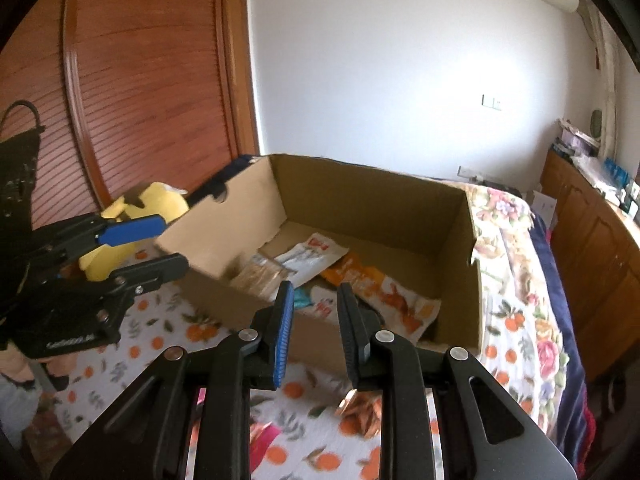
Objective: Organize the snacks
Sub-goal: 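Move both tools back over the remaining snacks beside the box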
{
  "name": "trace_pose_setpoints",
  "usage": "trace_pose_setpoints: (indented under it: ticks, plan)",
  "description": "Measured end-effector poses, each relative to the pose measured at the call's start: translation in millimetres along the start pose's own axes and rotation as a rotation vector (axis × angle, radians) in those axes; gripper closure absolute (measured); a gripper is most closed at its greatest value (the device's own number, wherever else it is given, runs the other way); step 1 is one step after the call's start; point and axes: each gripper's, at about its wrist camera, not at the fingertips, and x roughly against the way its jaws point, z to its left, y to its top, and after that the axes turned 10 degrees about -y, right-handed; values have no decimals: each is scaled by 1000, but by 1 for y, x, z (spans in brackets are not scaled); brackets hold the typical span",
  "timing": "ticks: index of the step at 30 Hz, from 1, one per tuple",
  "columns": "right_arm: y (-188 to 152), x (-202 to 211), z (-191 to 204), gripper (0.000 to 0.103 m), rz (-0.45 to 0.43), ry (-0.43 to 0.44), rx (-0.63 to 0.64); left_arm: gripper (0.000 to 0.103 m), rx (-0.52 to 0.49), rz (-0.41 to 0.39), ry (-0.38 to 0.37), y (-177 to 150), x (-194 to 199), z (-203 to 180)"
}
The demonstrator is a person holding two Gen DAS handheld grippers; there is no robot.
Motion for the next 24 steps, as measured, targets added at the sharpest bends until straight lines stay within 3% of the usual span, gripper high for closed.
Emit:
trace_pose_setpoints:
  ticks: [8, 13, 15, 24]
  plan:
    - [-49, 2, 17, 78, 43, 41, -2, 47, 93, 34, -19, -59, 12, 0]
    - [-78, -18, 30, 68, 97, 91, 0, 47, 75, 69, 0, -83, 13, -8]
    - [-84, -27, 37, 60, 116, 112, 13, 47, 72, 86, 6, -90, 15, -12]
    - [-78, -57, 57, 57, 202, 229, 53, 47, 93, 111, -1, -115, 23, -22]
